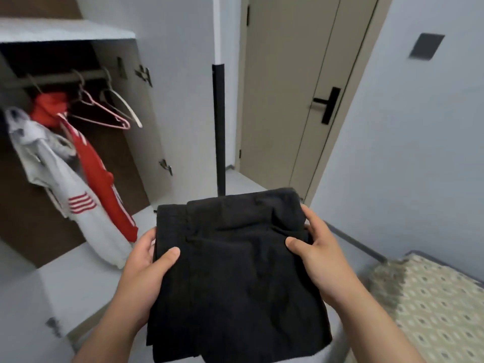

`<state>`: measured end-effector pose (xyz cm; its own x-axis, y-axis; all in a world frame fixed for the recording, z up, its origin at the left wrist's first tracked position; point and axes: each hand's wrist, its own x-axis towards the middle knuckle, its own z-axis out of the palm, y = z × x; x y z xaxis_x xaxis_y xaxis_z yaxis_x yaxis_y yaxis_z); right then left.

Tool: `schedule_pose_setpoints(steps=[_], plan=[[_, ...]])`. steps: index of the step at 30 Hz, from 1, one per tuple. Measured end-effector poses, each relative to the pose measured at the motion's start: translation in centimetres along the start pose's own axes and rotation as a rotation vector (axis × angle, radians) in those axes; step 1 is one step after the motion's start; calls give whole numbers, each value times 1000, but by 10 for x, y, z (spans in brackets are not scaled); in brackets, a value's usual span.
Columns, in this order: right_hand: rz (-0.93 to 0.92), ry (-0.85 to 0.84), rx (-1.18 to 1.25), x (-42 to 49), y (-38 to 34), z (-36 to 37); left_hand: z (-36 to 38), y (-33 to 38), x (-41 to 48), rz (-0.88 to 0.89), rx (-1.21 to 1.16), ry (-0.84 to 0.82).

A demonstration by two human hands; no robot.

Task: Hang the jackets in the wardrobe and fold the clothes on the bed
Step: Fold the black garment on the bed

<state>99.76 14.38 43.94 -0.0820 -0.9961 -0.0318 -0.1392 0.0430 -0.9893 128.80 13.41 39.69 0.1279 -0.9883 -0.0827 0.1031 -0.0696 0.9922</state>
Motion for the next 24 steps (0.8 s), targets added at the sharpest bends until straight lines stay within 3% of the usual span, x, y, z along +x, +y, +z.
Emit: schedule_pose_setpoints(steps=[24], plan=[[-386, -739, 165, 319, -204, 253, -158, 202, 156, 371, -34, 614]])
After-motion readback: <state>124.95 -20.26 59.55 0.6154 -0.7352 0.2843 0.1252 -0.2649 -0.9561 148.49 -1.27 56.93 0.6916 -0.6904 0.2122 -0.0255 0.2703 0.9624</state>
